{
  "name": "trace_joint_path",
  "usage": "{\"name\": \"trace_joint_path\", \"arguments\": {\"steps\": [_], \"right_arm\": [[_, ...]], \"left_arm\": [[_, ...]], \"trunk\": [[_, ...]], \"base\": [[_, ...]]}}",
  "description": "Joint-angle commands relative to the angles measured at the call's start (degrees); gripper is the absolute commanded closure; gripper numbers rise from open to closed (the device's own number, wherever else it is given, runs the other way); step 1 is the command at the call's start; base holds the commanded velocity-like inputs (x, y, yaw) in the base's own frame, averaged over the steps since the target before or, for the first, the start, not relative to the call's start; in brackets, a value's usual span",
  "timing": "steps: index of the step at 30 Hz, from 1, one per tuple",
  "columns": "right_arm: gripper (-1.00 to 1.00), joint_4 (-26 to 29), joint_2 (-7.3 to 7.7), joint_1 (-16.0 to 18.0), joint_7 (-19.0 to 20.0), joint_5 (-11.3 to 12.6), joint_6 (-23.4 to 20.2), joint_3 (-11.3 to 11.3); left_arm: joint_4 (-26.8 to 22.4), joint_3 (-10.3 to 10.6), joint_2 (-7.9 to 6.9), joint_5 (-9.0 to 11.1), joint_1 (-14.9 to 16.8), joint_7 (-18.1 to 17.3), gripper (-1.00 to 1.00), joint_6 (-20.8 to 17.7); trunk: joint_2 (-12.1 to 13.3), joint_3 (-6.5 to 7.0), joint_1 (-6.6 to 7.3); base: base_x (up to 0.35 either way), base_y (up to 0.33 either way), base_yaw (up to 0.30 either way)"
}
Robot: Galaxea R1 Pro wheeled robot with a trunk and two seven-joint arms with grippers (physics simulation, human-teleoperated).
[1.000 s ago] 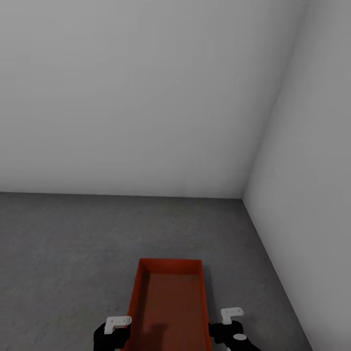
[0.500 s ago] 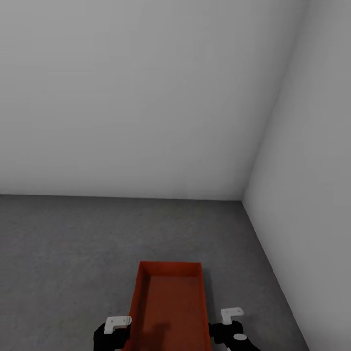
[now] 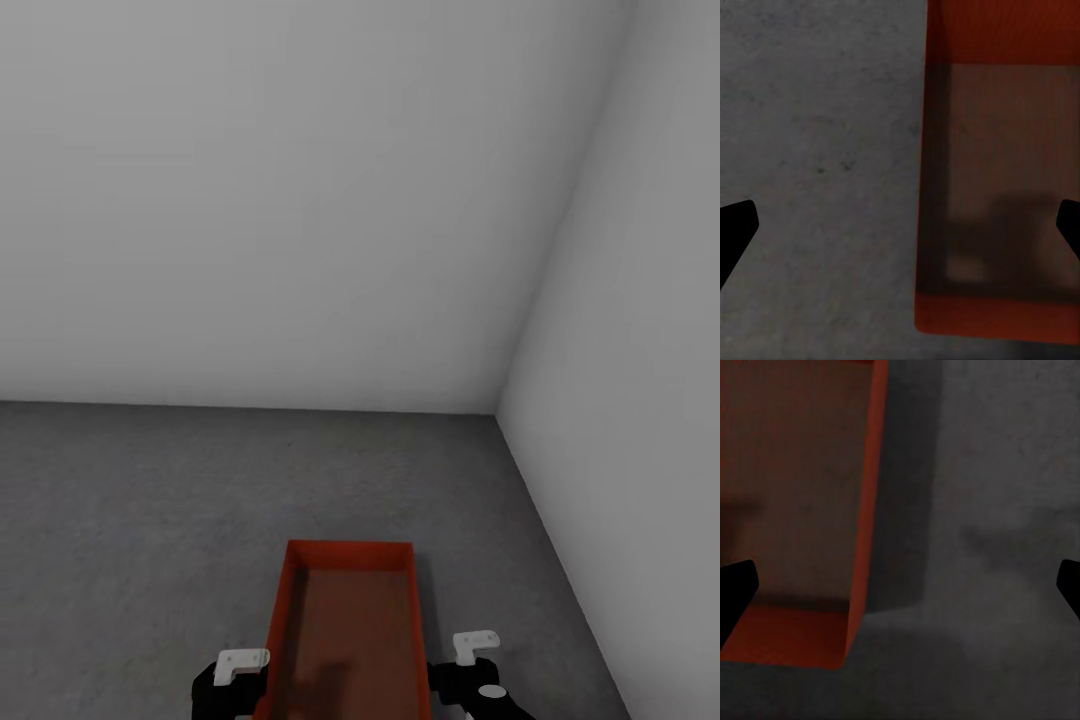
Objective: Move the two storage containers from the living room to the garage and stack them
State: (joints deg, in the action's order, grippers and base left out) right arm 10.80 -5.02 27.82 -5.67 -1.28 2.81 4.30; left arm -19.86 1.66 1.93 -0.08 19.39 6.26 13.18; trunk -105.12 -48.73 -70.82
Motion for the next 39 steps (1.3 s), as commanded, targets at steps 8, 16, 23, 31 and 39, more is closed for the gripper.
{"name": "trace_joint_path", "arguments": {"steps": [8, 16, 23, 31, 39], "right_arm": [[-1.00, -0.07, 0.01, 0.04, -0.39, -0.13, 0.09, 0.41], [-1.00, -0.08, 0.01, 0.04, -0.39, -0.13, 0.09, 0.36], [-1.00, -0.08, 0.03, 0.04, -0.39, -0.11, 0.09, 0.35], [-1.00, -0.40, 0.08, -0.09, -0.35, 0.02, -0.06, 0.28], [-1.00, -0.51, 0.03, -0.33, -0.18, 0.05, -0.11, 0.27]], "left_arm": [[0.08, 0.18, 0.00, -0.01, 0.03, 0.33, -1.00, 0.18], [0.10, 0.11, -0.05, -0.01, 0.03, 0.33, -1.00, 0.18], [0.23, 0.09, -0.03, 0.00, 0.03, 0.33, -1.00, 0.18], [0.50, 0.09, -0.04, -0.08, -0.03, 0.27, -1.00, 0.16], [0.59, 0.09, -0.13, -0.10, -0.05, 0.25, -1.00, 0.15]], "trunk": [[-0.02, -0.04, 0.01], [-0.02, -0.04, 0.01], [-0.02, -0.04, 0.01], [-0.02, -0.04, 0.01], [-0.02, -0.04, 0.01]], "base": [[0.000, 0.000, 0.000], [0.000, 0.000, 0.000], [0.000, 0.000, 0.000], [0.000, 0.000, 0.000], [0.000, 0.000, 0.000]]}}
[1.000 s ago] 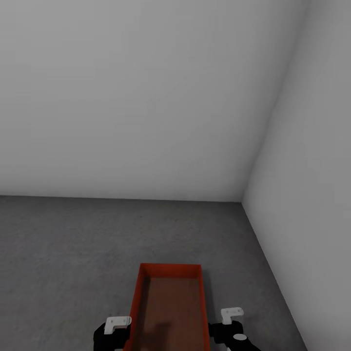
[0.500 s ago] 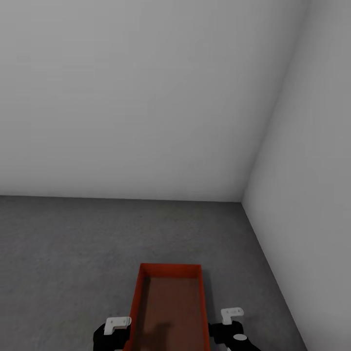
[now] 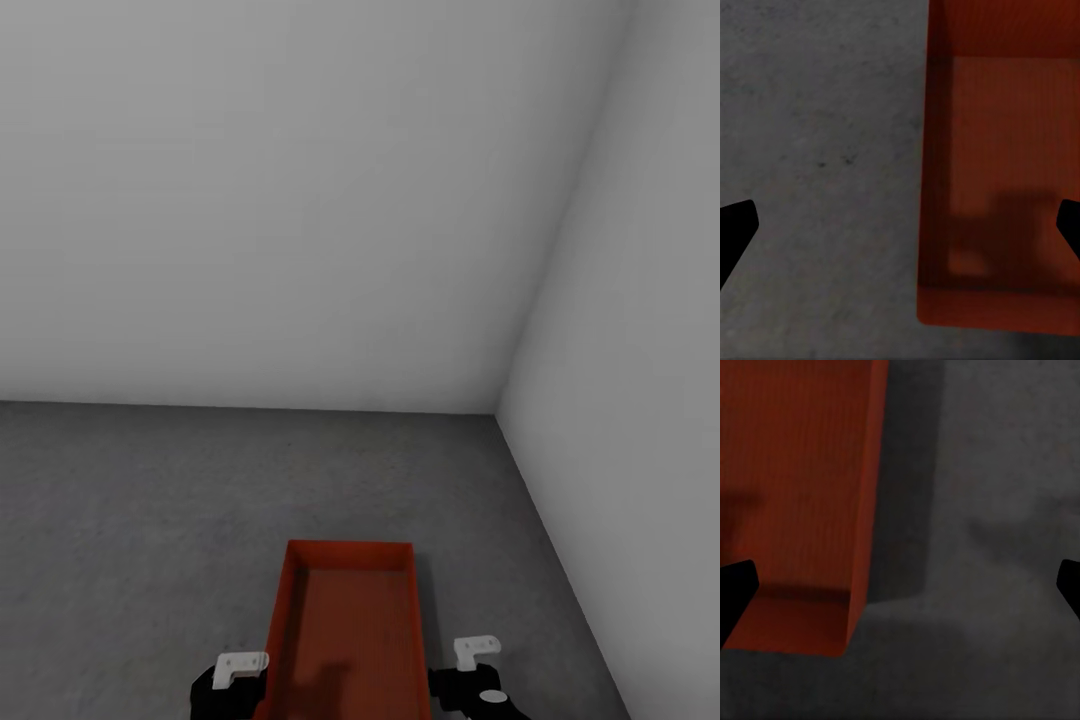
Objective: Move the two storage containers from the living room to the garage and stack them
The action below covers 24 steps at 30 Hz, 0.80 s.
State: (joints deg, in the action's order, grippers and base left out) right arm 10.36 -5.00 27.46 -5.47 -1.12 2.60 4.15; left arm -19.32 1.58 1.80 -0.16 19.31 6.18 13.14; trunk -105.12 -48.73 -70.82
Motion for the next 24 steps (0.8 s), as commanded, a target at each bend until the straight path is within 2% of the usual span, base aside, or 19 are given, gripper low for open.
{"name": "trace_joint_path", "arguments": {"steps": [1, 24], "right_arm": [[-1.00, -0.06, 0.00, 0.02, -0.38, -0.11, 0.09, 0.42], [-1.00, -0.16, -0.10, -0.04, -0.38, -0.11, 0.13, 0.42]], "left_arm": [[0.05, 0.18, -0.01, -0.02, 0.03, 0.32, -1.00, 0.17], [0.16, 0.18, -0.04, -0.03, -0.06, 0.39, -1.00, 0.19]], "trunk": [[-0.02, -0.04, 0.01], [-0.02, -0.04, 0.01]], "base": [[0.000, 0.000, 0.000], [0.000, 0.000, 0.000]]}}
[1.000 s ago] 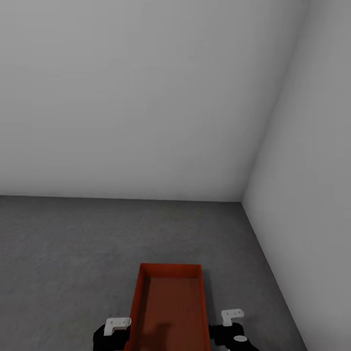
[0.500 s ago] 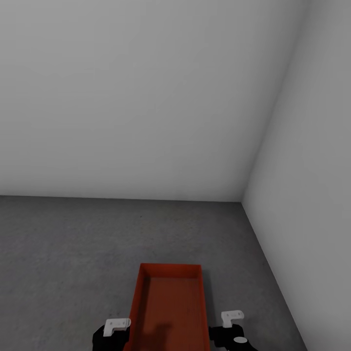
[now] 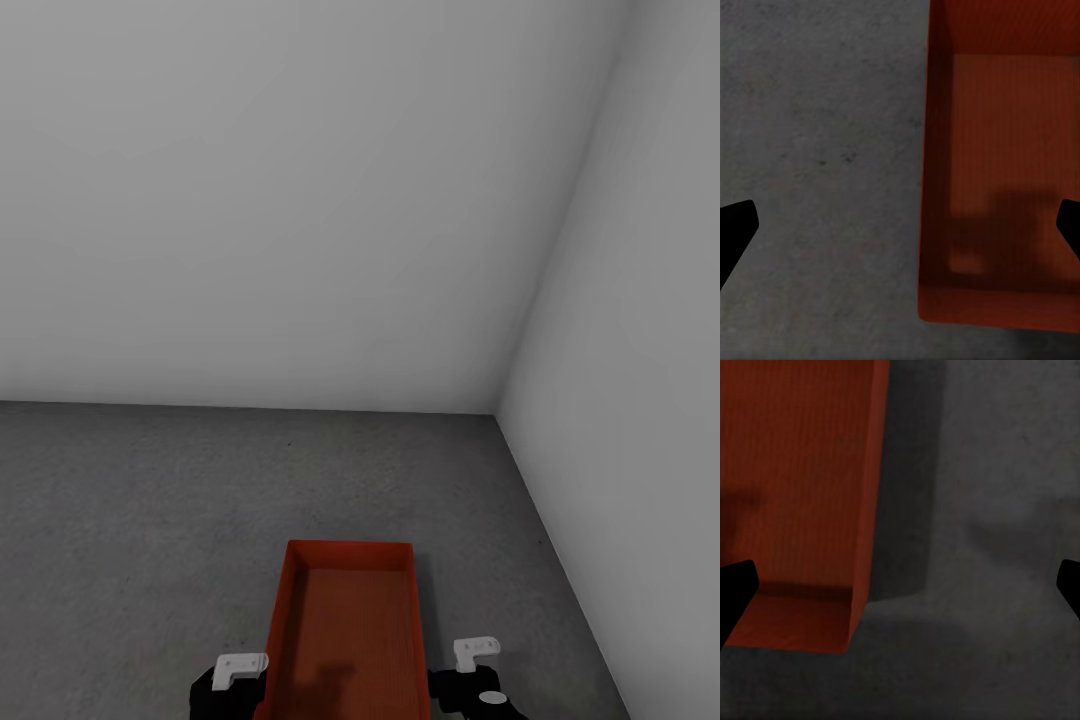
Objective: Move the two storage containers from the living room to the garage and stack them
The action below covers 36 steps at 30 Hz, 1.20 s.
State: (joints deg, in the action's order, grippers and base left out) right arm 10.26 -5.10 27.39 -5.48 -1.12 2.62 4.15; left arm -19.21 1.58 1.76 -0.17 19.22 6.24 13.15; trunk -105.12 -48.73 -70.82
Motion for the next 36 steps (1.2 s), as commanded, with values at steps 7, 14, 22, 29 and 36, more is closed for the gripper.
{"name": "trace_joint_path", "arguments": {"steps": [7, 14, 22, 29, 36], "right_arm": [[-1.00, -0.06, 0.01, 0.04, -0.41, -0.11, 0.10, 0.49], [-1.00, -0.06, 0.01, 0.04, -0.41, -0.11, 0.10, 0.51], [-1.00, -0.06, 0.01, 0.04, -0.41, -0.11, 0.14, 0.51], [-1.00, -0.06, 0.01, 0.04, -0.41, -0.13, 0.19, 0.51], [-1.00, -1.52, 0.01, -0.19, 0.75, -0.20, 0.31, 0.51]], "left_arm": [[-0.15, 0.24, 0.10, 0.00, 0.03, 0.35, -1.00, 0.14], [-0.26, 0.26, 0.12, 0.05, 0.03, 0.35, -1.00, 0.19], [-0.26, 0.26, 0.15, 0.05, 0.03, 0.35, -1.00, 0.20], [-0.28, 0.26, 0.17, 0.04, 0.03, 0.35, -1.00, 0.20], [-0.13, 0.22, 0.32, 0.01, -0.12, 0.35, -1.00, 2.17]], "trunk": [[-0.02, -0.04, 0.01], [-0.02, -0.04, 0.01], [-0.02, -0.04, 0.01], [-0.02, -0.04, 0.01], [-0.02, -0.04, 0.01]], "base": [[0.000, 0.000, 0.000], [0.000, 0.000, 0.000], [0.000, 0.000, 0.000], [0.000, 0.000, 0.000], [0.000, 0.000, 0.000]]}}
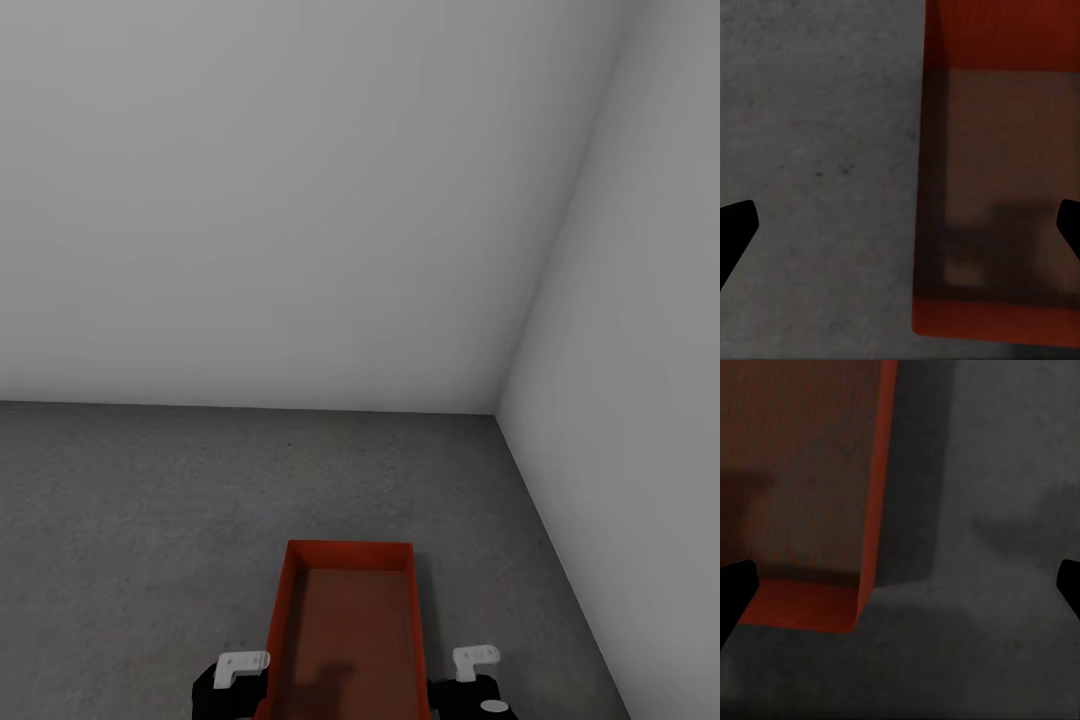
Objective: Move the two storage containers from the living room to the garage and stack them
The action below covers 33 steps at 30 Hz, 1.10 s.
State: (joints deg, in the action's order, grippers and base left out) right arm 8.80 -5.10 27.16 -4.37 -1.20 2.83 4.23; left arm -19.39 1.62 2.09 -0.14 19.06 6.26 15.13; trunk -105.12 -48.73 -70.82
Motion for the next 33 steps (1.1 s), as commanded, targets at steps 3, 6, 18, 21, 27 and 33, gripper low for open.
{"name": "trace_joint_path", "arguments": {"steps": [3, 6, 18, 21, 27, 33], "right_arm": [[-1.00, -0.41, 0.00, 0.02, 0.01, -0.10, 0.09, 0.43], [-1.00, -1.13, 0.00, 0.01, 1.29, -0.11, 0.08, 0.43], [-1.00, -4.93, 0.08, -0.03, 9.52, -0.06, -0.21, 0.34], [-1.00, -6.21, 0.09, -0.04, 9.95, -0.04, -0.25, 0.33], [-1.00, -9.21, 0.21, -0.03, 10.16, -0.04, -0.21, 0.27], [-1.00, -9.75, 0.32, -0.04, 10.17, -0.03, -0.19, 0.26]], "left_arm": [[0.11, 0.16, 0.01, 0.00, 0.02, 0.32, -1.00, 0.34], [0.43, 0.15, 0.01, 0.03, 0.01, 0.11, -1.00, 0.43], [4.82, 0.13, -0.32, -0.03, 0.01, -0.76, -1.00, 0.64], [5.48, 0.13, -0.38, -0.04, 0.01, -0.93, -1.00, 0.67], [5.96, 0.13, -0.41, -1.36, 0.01, -4.42, -1.00, 0.42], [6.02, 0.13, -0.42, -2.45, 0.01, -5.24, -1.00, 0.28]], "trunk": [[-0.02, -0.04, 0.01], [-0.02, -0.04, 0.01], [-0.02, -0.04, 0.01], [-0.02, -0.04, 0.01], [-0.02, -0.04, 0.01], [-0.02, -0.04, 0.01]], "base": [[0.000, 0.000, 0.000], [0.000, 0.000, 0.000], [0.000, 0.000, 0.000], [0.000, 0.000, 0.000], [0.000, 0.000, 0.000], [0.000, 0.000, 0.000]]}}
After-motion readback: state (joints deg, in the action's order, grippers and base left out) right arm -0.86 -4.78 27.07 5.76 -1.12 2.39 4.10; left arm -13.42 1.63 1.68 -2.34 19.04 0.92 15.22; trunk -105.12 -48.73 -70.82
